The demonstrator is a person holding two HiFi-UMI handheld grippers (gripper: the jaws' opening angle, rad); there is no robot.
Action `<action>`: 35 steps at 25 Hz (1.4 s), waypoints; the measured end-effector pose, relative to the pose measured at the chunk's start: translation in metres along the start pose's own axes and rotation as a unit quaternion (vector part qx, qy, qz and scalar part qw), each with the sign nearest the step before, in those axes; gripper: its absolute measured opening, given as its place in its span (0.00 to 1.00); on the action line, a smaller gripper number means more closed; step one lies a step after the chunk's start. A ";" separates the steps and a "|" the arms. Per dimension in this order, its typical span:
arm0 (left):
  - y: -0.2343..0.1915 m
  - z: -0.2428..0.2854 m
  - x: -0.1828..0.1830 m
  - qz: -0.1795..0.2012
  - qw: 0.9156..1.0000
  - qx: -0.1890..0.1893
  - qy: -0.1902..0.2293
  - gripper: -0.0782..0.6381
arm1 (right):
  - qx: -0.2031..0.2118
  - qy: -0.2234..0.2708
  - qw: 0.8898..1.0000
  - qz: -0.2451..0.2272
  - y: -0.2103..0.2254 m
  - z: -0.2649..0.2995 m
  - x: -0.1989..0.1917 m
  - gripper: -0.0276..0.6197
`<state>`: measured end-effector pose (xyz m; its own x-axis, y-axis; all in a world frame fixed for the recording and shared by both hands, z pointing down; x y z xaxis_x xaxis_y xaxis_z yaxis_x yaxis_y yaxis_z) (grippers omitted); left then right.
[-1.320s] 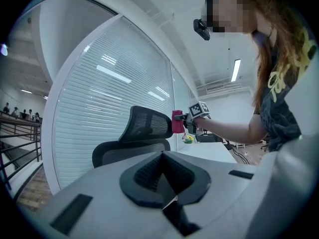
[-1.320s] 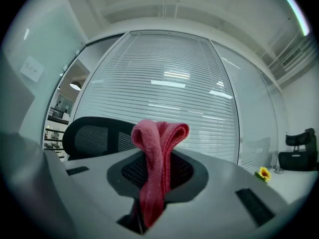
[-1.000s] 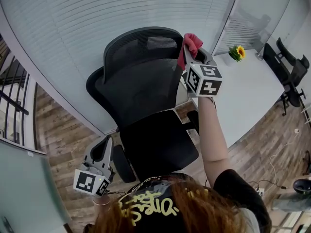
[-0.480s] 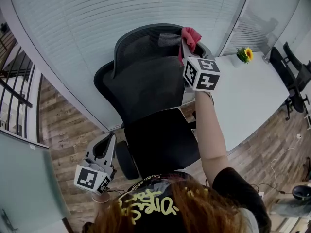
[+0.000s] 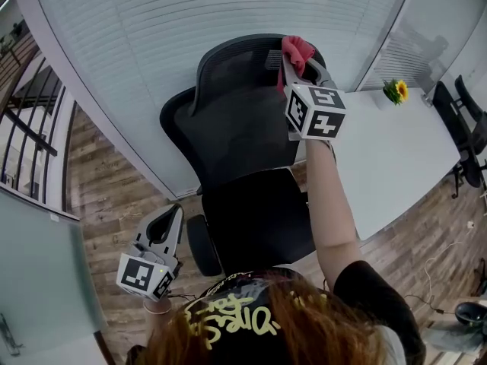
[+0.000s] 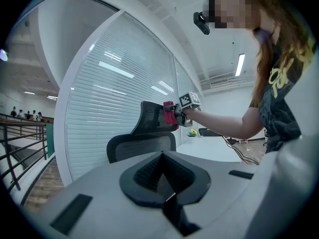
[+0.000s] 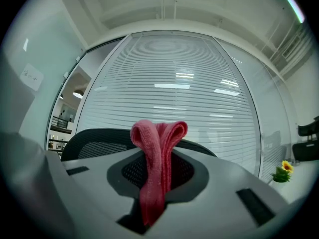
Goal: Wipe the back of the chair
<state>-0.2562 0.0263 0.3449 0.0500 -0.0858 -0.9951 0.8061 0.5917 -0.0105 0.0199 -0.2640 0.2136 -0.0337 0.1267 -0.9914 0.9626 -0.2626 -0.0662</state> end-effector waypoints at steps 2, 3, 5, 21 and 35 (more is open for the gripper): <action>-0.002 -0.002 -0.001 -0.001 1.000 0.003 -0.001 0.10 | 0.008 0.002 1.000 -0.002 -0.009 0.002 0.001 0.14; -0.003 -0.003 -0.001 -0.001 1.000 0.005 -0.001 0.10 | 0.012 0.003 1.000 -0.003 -0.013 0.003 0.002 0.14; -0.002 -0.004 -0.001 0.000 1.000 0.007 -0.001 0.10 | 0.019 0.006 1.000 -0.006 -0.020 0.003 0.002 0.14; -0.007 -0.013 -0.002 -0.003 1.000 0.023 0.005 0.10 | 0.074 0.015 0.997 -0.005 -0.071 0.003 0.007 0.14; -0.006 -0.020 -0.003 -0.004 1.000 0.028 0.003 0.10 | 0.121 0.021 0.992 -0.003 -0.109 -0.006 0.006 0.14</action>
<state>-0.2728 0.0390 0.3464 0.0389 -0.0851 -0.9956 0.8384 0.5449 -0.0138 -0.0839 -0.2288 0.2158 -0.0224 0.1669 -0.9857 0.8691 -0.4841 -0.1017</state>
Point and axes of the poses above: the fingertips, and each gripper's own axes: z forward along the fingers, y to its right, x out of its top, the point moved 8 cm from there along -z, backward along the fingers, and after that the axes turned 9 degrees about -x, right-handed, at the moved point
